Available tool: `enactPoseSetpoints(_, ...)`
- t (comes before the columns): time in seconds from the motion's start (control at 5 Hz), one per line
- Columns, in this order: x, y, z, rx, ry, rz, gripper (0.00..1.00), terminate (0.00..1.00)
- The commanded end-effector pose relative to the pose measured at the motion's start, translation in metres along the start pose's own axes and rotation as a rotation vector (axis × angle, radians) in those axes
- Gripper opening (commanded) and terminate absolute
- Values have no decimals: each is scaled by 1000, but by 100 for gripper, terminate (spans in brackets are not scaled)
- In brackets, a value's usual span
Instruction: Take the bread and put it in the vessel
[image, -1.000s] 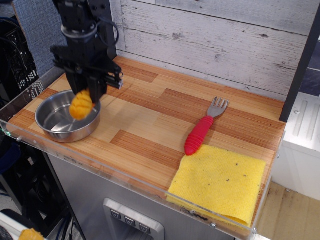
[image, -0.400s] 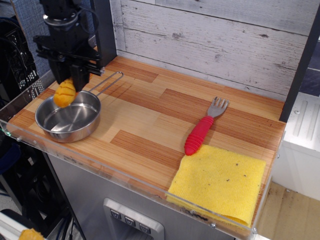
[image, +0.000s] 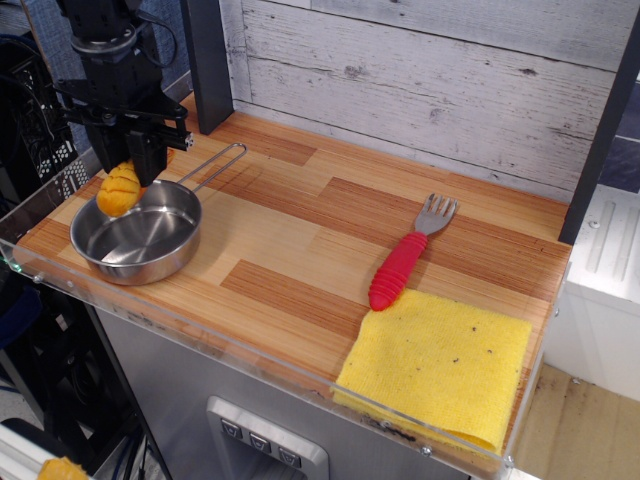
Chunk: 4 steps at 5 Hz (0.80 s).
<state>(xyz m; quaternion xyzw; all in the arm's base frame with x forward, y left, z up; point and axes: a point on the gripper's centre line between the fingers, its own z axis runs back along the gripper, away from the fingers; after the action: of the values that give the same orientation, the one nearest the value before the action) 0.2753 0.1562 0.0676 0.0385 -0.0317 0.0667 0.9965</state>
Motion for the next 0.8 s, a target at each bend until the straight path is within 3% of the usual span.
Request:
enactPoseSetpoints(0.0,-14,-3,18,20,-17,-29,0,0)
enactPoseSetpoints(0.2,-14,-3,20,16,-5,-42,100,0)
enactPoseSetpoints(0.6,-14,-7,29,11,-8,-52,100,0)
